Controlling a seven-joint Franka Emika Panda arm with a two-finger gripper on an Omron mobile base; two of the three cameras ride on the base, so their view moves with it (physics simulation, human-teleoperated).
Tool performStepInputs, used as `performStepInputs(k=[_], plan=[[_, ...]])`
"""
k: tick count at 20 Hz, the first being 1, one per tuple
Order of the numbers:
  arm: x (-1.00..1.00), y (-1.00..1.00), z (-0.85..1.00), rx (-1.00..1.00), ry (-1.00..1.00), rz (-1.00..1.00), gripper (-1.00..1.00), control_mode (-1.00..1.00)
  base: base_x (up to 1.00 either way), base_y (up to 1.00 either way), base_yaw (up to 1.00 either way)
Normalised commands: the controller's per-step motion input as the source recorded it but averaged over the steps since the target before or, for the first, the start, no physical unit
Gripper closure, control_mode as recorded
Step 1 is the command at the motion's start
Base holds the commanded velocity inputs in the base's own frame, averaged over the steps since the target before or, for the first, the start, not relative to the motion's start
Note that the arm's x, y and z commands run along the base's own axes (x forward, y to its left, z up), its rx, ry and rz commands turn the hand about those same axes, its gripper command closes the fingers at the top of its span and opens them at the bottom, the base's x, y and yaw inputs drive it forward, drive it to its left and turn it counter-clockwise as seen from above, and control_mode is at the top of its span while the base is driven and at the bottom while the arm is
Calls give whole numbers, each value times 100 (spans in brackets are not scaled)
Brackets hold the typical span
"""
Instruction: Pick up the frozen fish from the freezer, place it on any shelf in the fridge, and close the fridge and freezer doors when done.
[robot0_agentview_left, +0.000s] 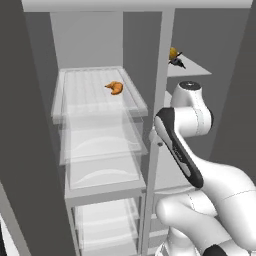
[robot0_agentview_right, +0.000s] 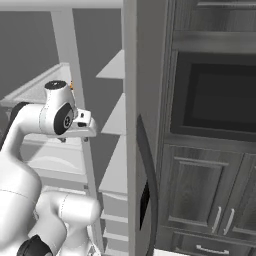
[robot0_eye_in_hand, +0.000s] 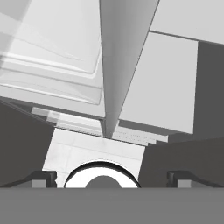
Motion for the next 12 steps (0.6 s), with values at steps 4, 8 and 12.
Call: performStepInputs(k=[4, 8, 12], plan=[[0, 0, 0, 0, 0, 0, -100, 100, 24, -29, 0], [0, 0, 0, 0, 0, 0, -100, 100, 31, -37, -1], [0, 0, 0, 0, 0, 0, -100, 100, 48, -39, -4]])
